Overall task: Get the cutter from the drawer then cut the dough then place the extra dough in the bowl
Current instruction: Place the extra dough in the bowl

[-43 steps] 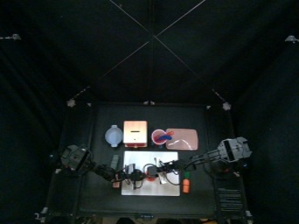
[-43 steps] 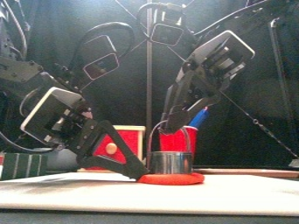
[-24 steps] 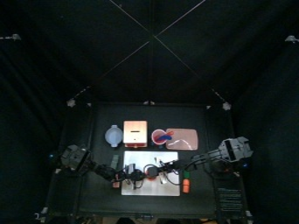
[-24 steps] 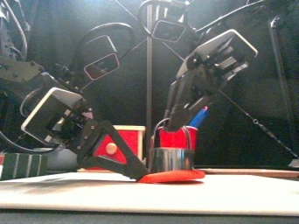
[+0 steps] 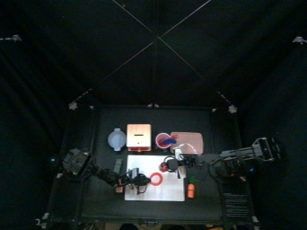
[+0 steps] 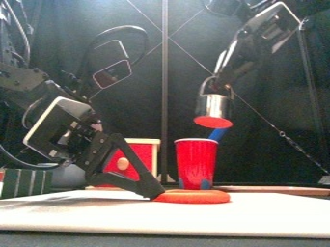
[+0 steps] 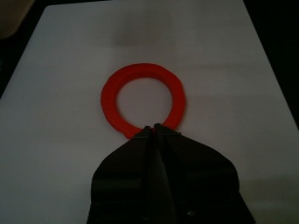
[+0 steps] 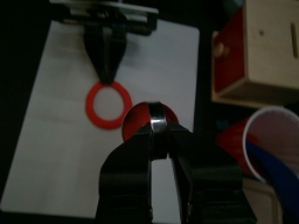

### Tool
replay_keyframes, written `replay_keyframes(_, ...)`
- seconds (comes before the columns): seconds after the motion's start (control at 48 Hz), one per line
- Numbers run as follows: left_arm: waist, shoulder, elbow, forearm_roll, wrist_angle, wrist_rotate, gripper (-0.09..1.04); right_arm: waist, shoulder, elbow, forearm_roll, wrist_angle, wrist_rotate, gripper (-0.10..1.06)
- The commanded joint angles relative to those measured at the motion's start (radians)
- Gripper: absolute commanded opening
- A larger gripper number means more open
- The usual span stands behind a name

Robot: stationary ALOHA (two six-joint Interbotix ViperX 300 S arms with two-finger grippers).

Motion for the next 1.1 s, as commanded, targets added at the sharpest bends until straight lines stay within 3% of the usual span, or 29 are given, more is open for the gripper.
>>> replay_keyframes(0.021, 0.028, -0.063, -0.005, 0.002, -0.005, 0.002, 0.58, -0.008, -0.011, 0.057, 0.02, -0.071, 0.002, 0.44)
replay_keyframes(0.396, 0.075, -0.141, 0.023, 0.02, -0.005, 0.003, 0.58, -0.012, 0.101, 0.12, 0.051, -0.216, 0.003, 0.49)
replay_keyframes(0.521, 0.075, -0.141, 0.023, 0.018, -0.005, 0.002, 0.58, -0.012, 0.127, 0.11, 0.06, -0.216, 0.005, 0.58)
replay_keyframes(0.708, 0.075, -0.141, 0.023, 0.02, 0.0, 0.003, 0.6, -0.015, 0.124, 0.089, 0.124, -0.21, 0.006, 0.78)
replay_keyframes(0.833, 0.077, -0.147, 0.025, 0.021, 0.0, 0.003, 0.66, -0.015, 0.117, 0.077, 0.137, -0.207, 0.008, 0.87)
replay_keyframes(1.104, 0.089, -0.172, 0.017, 0.021, -0.014, 0.003, 0.77, -0.015, 0.115, 0.044, 0.15, -0.206, 0.008, 0.87)
